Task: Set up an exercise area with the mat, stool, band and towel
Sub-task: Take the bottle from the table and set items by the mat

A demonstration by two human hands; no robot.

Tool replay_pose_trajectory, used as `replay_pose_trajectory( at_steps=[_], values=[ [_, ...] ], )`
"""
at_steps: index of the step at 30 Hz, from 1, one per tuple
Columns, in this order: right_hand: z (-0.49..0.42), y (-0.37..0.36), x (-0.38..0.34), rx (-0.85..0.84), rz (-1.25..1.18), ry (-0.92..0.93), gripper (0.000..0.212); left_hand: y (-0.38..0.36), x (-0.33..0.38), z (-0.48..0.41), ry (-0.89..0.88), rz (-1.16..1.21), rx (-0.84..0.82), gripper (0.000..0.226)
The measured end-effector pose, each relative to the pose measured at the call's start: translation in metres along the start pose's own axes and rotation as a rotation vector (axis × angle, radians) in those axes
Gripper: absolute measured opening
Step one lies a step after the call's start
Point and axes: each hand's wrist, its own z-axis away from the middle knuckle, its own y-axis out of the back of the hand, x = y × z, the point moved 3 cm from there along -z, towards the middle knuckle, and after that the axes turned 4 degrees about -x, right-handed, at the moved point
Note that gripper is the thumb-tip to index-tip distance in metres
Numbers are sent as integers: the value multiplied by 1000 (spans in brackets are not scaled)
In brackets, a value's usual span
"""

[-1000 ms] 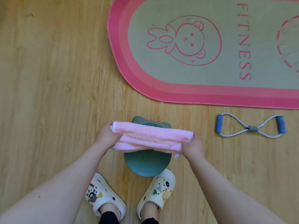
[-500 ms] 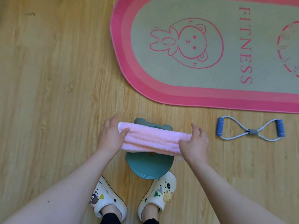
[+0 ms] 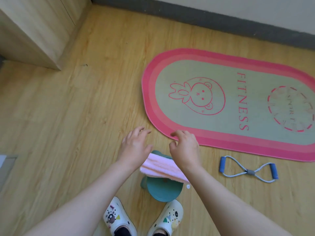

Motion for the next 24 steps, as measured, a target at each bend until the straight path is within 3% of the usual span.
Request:
replay_pose_trajectory(
  at_steps=[5, 11, 18, 24],
  values=[
    [40, 79, -93, 42, 25, 184, 31, 112, 28, 60, -43, -20, 131, 45],
    [96, 139, -203, 3, 102, 395, 33, 228, 28, 143, 46, -19, 303, 45],
    [178, 167, -330, -50, 157, 620, 34, 334, -15, 252, 199, -2, 469, 46],
    [254, 149, -443, -70, 202, 765, 33, 401, -84, 350, 297, 21, 577, 47]
  ],
)
